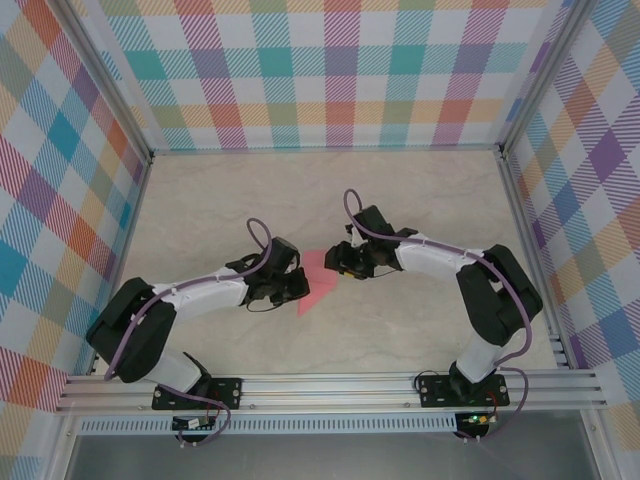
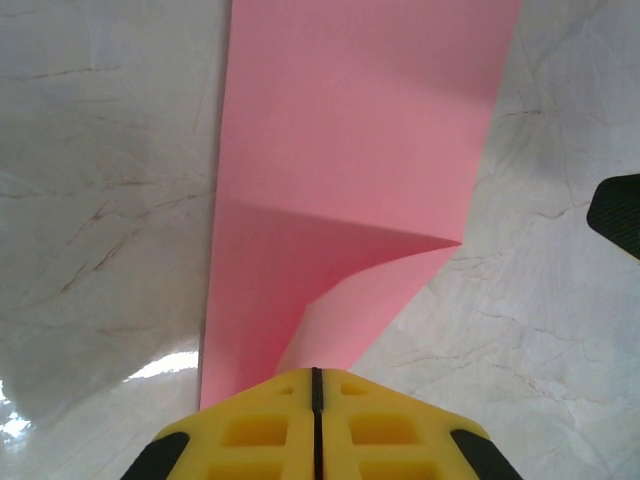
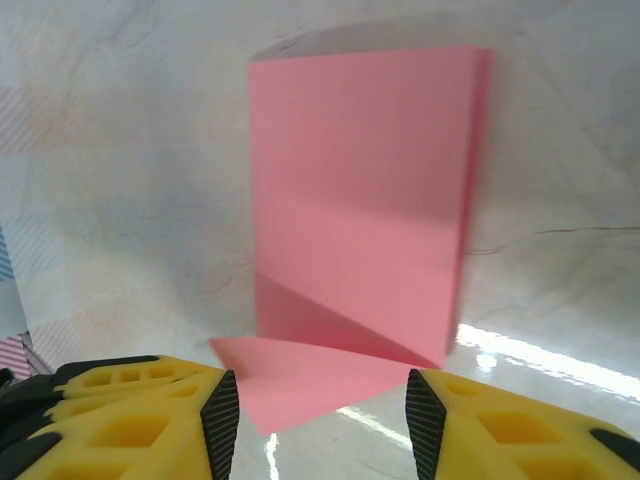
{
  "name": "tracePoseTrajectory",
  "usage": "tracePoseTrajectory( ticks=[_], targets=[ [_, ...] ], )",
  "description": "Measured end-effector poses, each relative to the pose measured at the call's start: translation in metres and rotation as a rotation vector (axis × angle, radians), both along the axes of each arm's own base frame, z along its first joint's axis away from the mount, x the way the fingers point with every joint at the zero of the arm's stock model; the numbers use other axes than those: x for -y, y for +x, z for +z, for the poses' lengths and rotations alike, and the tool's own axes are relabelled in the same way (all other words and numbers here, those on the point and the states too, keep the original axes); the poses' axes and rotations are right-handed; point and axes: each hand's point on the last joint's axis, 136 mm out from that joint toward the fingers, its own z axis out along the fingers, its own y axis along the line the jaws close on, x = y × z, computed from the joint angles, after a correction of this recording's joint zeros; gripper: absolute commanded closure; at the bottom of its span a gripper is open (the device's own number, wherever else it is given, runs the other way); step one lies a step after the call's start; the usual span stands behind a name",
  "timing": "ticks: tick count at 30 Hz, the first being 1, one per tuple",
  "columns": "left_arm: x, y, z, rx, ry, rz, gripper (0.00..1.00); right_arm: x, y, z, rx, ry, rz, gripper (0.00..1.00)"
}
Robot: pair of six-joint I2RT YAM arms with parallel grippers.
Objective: Fold a paper plane with a square sheet of paper (pick it up from the middle)
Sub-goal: Third fold the triangle at the center of the table, then fourth fold the wing at the center of the table.
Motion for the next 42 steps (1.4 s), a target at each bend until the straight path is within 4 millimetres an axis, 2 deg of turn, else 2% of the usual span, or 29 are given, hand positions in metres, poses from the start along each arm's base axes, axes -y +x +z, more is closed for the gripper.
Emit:
tracePoseTrajectory(
  ticks=[4,12,20,37,42],
  targets=[
    [-0.004,0.007,-0.009,0.001,0.033,0.023,0.94,0.009,-0.003,-0.015,-0.05,-0.015,-0.023,0.5],
    [-0.014,0.01,-0.03,-0.035,0.098,0.056,0.94,0.005,-0.012,-0.033,-0.129,-0.004,-0.003,0.51],
    [-0.013,0.013,-0.029,-0.036,0.107,0.061,0.94,-0.001,-0.017,-0.041,-0.176,0.025,0.017,0.54],
    [-0.019,0.01,-0.026,-0.05,0.122,0.08,0.87,-0.009,-0.015,-0.04,-0.21,0.067,0.013,0.56],
    [-0.02,0.009,-0.024,-0.049,0.122,0.08,0.87,-0.011,-0.016,-0.04,-0.218,0.074,0.015,0.6]
  ],
)
